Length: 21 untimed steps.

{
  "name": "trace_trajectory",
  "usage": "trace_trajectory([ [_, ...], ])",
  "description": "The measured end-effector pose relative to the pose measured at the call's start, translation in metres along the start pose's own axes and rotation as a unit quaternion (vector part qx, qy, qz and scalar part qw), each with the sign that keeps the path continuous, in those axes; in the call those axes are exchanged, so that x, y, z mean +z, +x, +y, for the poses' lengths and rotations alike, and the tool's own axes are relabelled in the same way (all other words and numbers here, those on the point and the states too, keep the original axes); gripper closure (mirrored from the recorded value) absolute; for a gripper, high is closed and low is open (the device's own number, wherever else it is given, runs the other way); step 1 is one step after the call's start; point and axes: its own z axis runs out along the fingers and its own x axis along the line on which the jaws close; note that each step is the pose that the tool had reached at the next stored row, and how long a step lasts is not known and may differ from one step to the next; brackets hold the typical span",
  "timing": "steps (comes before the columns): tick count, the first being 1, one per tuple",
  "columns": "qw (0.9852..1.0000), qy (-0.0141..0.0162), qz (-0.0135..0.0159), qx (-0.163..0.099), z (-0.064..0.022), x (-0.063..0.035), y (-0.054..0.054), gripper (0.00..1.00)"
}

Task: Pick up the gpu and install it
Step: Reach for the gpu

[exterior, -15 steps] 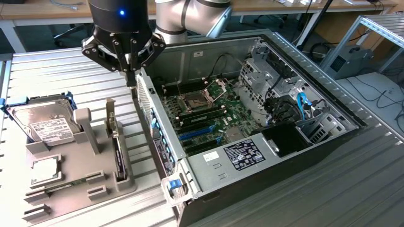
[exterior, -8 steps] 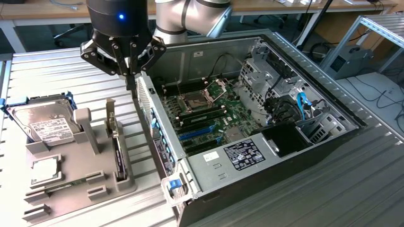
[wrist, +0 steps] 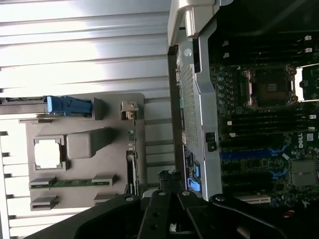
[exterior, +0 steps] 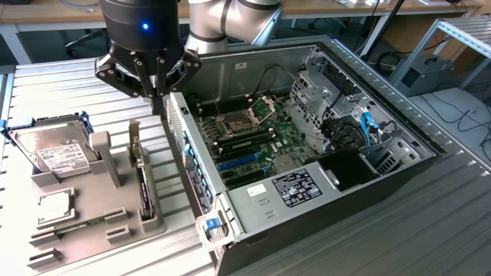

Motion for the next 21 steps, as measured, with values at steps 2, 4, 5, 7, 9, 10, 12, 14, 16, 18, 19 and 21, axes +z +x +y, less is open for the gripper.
trace_trajectory([
  [2, 1.0, 0.0, 0.0, 0.0, -0.0026, 0.0, 0.001, 0.89],
  [4, 1.0, 0.0, 0.0, 0.0, -0.0048, 0.0001, 0.001, 0.89],
  [5, 1.0, 0.0, 0.0, 0.0, -0.0064, 0.0001, 0.001, 0.89],
  [7, 1.0, 0.0, 0.0, 0.0, -0.0101, 0.0001, 0.002, 0.89],
  [9, 1.0, 0.0, 0.0, 0.0, -0.0131, 0.0001, 0.002, 0.89],
  [10, 1.0, 0.0, 0.0, 0.0, -0.0144, 0.0001, 0.002, 0.89],
  [12, 1.0, 0.0, 0.0, 0.0, -0.017, 0.0001, 0.002, 0.89],
  [14, 1.0, 0.0001, 0.0, 0.0, -0.0198, 0.0001, 0.002, 0.89],
  [16, 1.0, 0.0001, 0.0, 0.0, -0.0228, 0.0001, 0.002, 0.89],
  [18, 1.0, 0.0001, 0.0, 0.0, -0.0256, 0.0001, 0.002, 0.89],
  [19, 1.0, 0.0001, 0.0, 0.0, -0.0272, 0.0001, 0.002, 0.89],
  [21, 1.0, 0.0001, 0.0, 0.0, -0.0301, 0.0001, 0.003, 0.89],
])
